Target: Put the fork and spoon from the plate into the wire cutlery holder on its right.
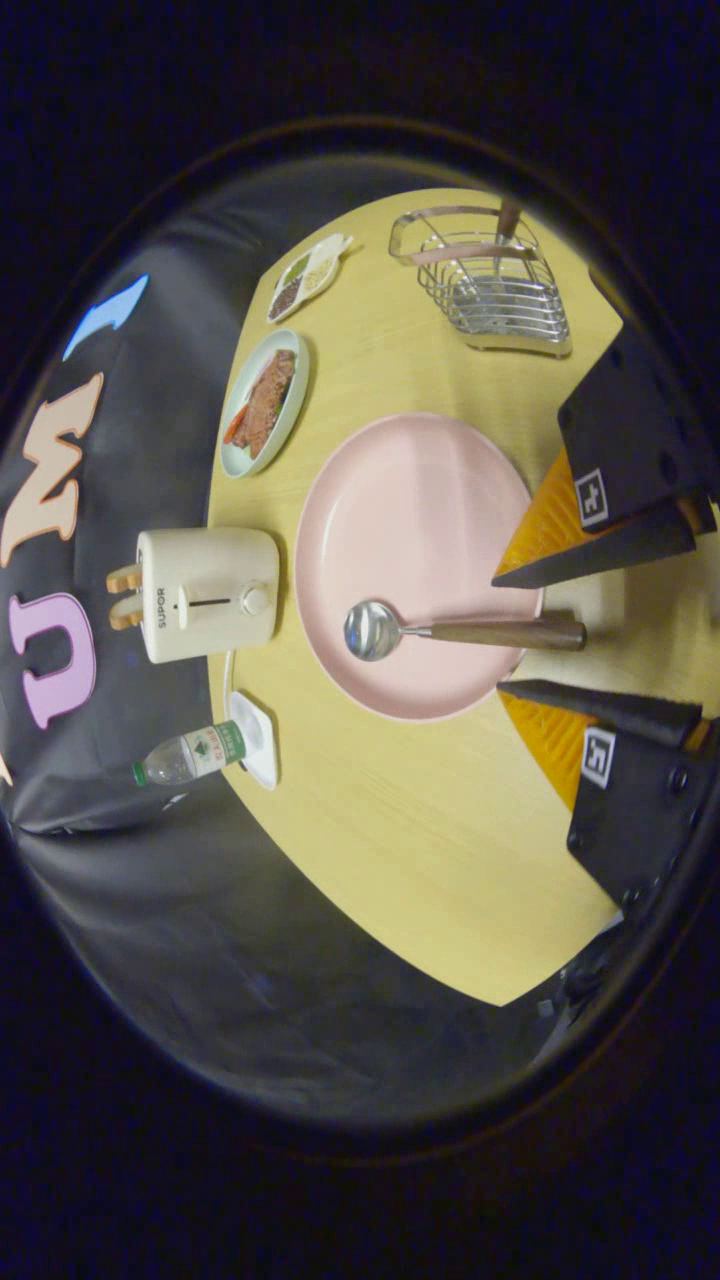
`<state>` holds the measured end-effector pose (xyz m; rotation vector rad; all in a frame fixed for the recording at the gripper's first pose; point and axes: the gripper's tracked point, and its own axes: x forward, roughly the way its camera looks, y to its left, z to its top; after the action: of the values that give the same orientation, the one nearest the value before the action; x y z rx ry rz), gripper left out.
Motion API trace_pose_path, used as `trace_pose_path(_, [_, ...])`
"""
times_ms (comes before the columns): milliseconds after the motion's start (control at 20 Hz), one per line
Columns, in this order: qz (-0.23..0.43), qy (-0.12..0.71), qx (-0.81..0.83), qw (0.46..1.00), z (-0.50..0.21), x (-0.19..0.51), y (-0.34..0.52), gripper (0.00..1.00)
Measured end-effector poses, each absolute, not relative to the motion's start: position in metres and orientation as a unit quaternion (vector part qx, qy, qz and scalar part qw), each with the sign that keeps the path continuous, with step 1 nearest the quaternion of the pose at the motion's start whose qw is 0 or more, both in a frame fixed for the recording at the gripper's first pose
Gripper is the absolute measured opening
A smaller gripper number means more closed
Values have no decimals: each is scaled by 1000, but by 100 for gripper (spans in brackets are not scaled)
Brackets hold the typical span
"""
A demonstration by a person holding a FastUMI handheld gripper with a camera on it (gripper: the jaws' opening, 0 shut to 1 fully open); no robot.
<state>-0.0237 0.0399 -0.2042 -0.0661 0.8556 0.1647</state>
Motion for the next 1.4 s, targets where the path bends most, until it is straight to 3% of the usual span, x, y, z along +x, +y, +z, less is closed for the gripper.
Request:
trace_pose_path(200, [99, 414, -62, 903, -197, -29, 46, 43])
trace_pose_path(350, [105, 415, -74, 901, -203, -22, 49, 22])
trace_pose_path(600, [101, 414, -67, 902, -202, -19, 48, 8])
trace_pose_path(1400, [108, 364, -33, 925, -159, -11, 52, 7])
